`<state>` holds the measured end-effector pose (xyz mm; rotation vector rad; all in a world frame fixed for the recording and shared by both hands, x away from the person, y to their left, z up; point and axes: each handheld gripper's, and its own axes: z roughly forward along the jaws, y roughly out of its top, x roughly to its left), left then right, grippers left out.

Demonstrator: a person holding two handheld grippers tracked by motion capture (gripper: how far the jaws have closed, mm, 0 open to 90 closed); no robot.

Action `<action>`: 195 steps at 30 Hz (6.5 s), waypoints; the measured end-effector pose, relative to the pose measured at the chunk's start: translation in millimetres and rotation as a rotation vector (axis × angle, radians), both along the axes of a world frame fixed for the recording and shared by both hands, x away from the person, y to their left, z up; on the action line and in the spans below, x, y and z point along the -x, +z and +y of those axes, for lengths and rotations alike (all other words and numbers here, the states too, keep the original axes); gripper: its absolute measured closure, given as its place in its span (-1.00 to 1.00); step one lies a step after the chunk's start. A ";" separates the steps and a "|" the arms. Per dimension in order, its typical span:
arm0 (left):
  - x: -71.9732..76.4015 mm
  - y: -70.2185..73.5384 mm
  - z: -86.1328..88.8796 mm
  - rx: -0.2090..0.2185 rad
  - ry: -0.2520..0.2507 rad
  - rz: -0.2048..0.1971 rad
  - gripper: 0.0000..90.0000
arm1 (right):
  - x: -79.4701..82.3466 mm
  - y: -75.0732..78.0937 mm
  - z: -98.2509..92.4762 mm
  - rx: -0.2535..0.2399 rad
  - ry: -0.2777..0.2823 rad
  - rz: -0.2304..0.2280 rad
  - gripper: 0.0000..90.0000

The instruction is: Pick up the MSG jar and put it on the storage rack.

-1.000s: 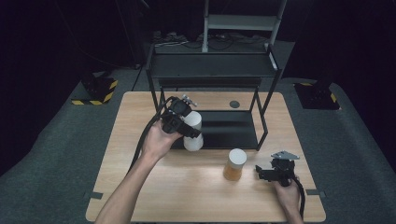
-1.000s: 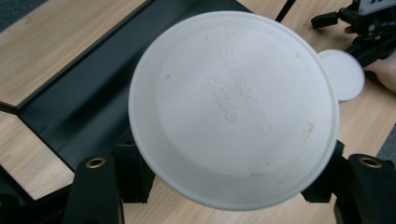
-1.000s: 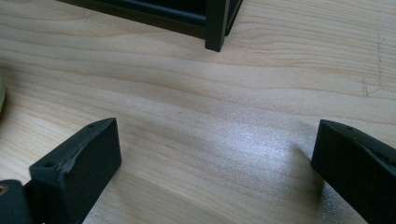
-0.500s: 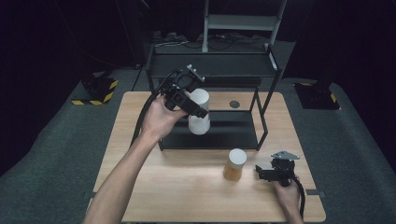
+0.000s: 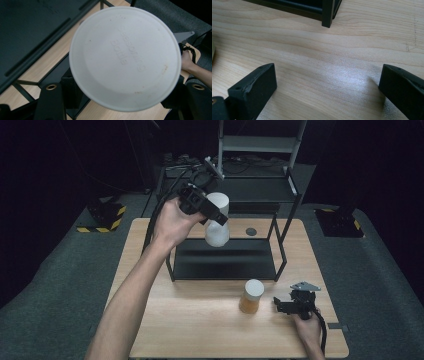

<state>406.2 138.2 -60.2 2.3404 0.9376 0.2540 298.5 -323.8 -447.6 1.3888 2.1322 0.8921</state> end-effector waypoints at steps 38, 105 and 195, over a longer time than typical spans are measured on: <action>-38.0 57.7 -27.8 -0.005 0.326 -0.134 -0.22 | -0.2 0.1 0.0 0.001 0.002 0.000 -0.98; -52.5 31.0 -14.3 -0.013 0.404 -0.145 -0.90 | -0.3 0.1 0.3 0.001 0.000 0.001 -0.98; 18.3 -156.2 -4.3 -0.133 0.233 -0.106 -0.99 | -0.3 0.1 0.3 0.001 0.000 0.001 -0.98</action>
